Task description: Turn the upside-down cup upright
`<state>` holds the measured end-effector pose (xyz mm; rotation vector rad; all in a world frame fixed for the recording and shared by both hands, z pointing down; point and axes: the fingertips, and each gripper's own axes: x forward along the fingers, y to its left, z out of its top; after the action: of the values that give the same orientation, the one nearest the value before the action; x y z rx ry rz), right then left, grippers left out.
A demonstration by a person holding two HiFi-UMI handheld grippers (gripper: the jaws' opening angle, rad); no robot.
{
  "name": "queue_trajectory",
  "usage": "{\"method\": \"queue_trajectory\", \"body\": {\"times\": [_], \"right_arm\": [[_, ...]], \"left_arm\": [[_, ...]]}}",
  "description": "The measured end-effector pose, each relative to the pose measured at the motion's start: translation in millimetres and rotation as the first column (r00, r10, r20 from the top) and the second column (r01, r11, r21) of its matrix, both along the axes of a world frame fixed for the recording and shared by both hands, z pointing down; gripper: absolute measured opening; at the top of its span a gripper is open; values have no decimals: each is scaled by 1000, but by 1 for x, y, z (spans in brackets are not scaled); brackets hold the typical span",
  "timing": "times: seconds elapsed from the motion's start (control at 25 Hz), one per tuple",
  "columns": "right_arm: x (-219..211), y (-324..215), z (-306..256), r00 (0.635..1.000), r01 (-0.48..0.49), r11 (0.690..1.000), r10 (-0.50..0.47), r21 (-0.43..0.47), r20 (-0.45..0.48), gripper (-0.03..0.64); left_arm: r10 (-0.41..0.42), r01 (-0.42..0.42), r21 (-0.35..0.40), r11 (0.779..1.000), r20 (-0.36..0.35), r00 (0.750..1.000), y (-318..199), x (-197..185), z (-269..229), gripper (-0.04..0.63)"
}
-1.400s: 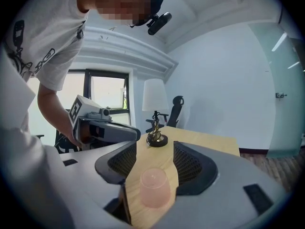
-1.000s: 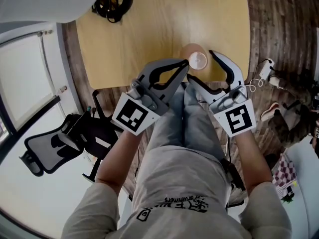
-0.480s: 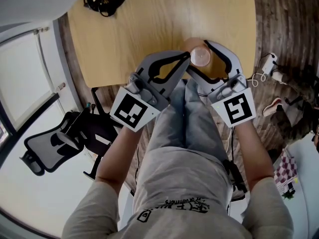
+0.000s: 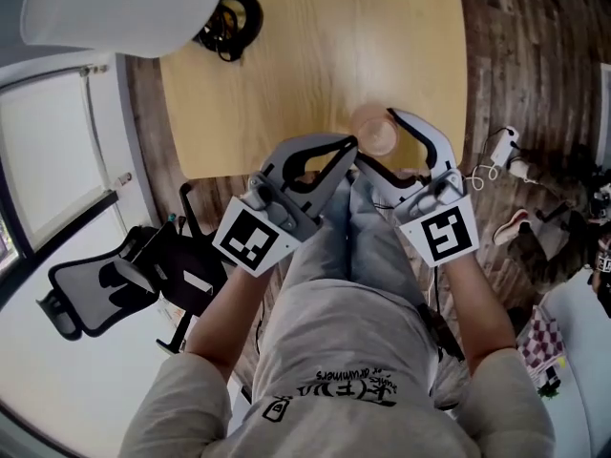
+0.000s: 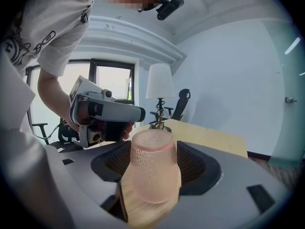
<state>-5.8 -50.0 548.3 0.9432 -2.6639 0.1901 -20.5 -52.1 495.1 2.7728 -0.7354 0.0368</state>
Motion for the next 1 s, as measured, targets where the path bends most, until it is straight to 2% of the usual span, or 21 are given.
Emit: {"method": "queue_trajectory", "body": {"times": [0.08,0.24,0.32,0.4,0.52,0.8,1.0], "right_arm": [[1,-4,-23,999,-26,1000,26,17,44,310],[5,1,-60,1000,6,999,-5,47,-8,310],[4,-2,-88,998,-29,997,25,71,59,310],[4,-2,-109,996,-30,996,22,86,83,310],[6,8,-127,999,36,995,-37,90,9,310],[5,25,-180,998,65,991,-64,114,-10,310],[2,32,-220,995,17,989,-32,147,96,310]], "left_arm": [[-7,7,17,1000,-3,1000,0,-2,-17,8],[-15,15,30,999,-12,1000,4,-5,-49,8],[-15,16,33,999,-16,1000,7,-6,-66,8],[-15,16,43,999,-14,1000,10,-7,-83,8],[-21,22,52,998,-15,1000,15,-9,-107,8],[-22,24,75,997,-27,999,26,-9,-152,8],[-16,20,91,996,-44,999,34,-8,-172,8]]}}
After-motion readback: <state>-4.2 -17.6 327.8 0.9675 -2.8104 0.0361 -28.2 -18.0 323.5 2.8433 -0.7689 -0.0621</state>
